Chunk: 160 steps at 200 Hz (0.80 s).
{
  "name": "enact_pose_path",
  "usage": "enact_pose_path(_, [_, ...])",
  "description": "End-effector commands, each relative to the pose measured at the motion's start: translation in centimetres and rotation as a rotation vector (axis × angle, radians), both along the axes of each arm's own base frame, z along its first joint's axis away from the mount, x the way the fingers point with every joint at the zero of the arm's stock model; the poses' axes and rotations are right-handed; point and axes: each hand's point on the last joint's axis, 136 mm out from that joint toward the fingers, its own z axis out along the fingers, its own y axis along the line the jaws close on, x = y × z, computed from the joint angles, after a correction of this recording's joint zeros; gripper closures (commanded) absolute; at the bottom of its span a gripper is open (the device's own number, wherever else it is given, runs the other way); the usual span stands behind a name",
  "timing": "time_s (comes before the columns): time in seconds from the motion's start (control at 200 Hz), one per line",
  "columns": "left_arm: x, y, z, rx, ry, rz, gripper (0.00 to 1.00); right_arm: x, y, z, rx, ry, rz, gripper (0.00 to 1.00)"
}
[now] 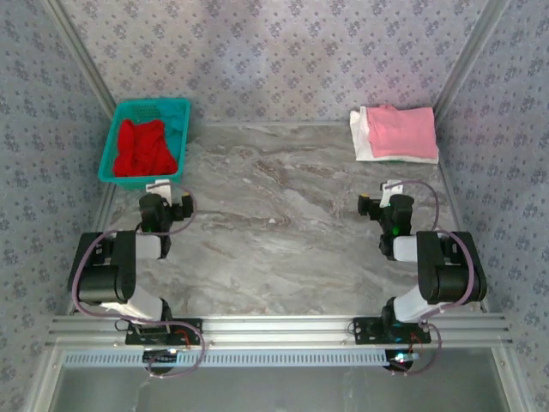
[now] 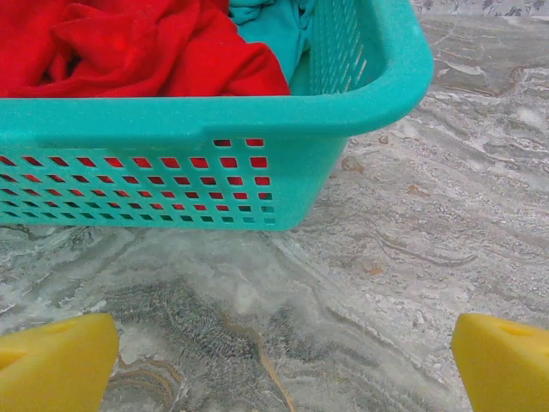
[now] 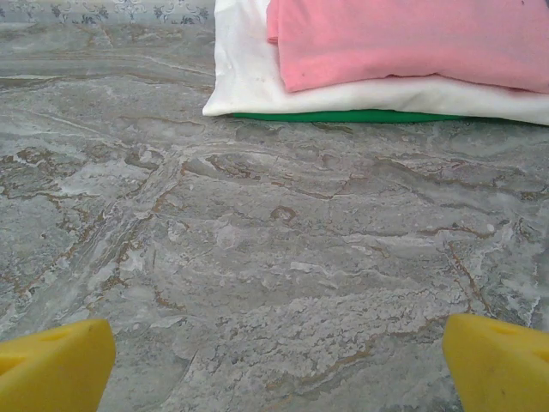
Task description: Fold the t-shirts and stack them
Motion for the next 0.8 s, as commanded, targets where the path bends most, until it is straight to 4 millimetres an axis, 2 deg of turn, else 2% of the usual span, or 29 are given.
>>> enact_pose_path(0.0, [0.6,-0.1,0.6,-0.019,-0.021,-0.007,0.0,0.4,-0.1,0.2,0.016,0.0,-0.007,0.0])
enact_pose_path(0.485, [0.5,-0.1,0.6,-0.018,-0.023,-0.008,0.0,0.4,-0.1,0.1,0.019,0.003,-0.004,0.0])
enact_pose_path(0.555, [0.4,-1.0,1.4,-0.005,-0.02,-0.049,0.0,0.3,-0.3,0.7,-0.01,-0.014,-0.037,0.0])
enact_pose_path(0.595, [0.1,-1.0,2.5,0.04,-0.008,-0.014,0.0,0.1,-0.2,1.8,-0.048,-0.007,-0.052,0.0])
enact_pose_path(0.61, [-0.1,-1.0,3.3,0.059,-0.013,0.004,0.0,0.0,0.0,2.3,-0.061,0.008,-0.055,0.0])
enact_pose_path(0.615, [0.1,-1.0,4.4,0.063,-0.042,0.01,0.0,-0.2,0.0,2.5,-0.068,0.026,-0.058,0.0])
enact_pose_path(0.62, [-0.2,-1.1,3.8,0.07,-0.013,0.01,0.0,-0.2,0.0,2.5,-0.068,0.026,-0.058,0.0])
enact_pose_path(0.635, [-0.3,-1.2,4.5,0.082,-0.016,0.018,0.0,-0.2,0.0,3.6,-0.07,0.045,-0.078,0.0])
enact_pose_path(0.71, [-1.0,-1.7,9.6,0.014,-0.121,0.032,0.0,-0.3,-0.1,7.2,0.042,0.05,-0.168,0.0])
enact_pose_path(0.77, [-1.1,-1.7,13.2,-0.045,-0.199,0.041,0.0,0.0,1.5,9.8,0.139,0.009,-0.118,0.0])
enact_pose_path(0.795, [-0.9,-1.6,14.4,-0.053,-0.208,0.051,0.0,0.4,2.9,11.0,0.17,-0.018,-0.066,0.01])
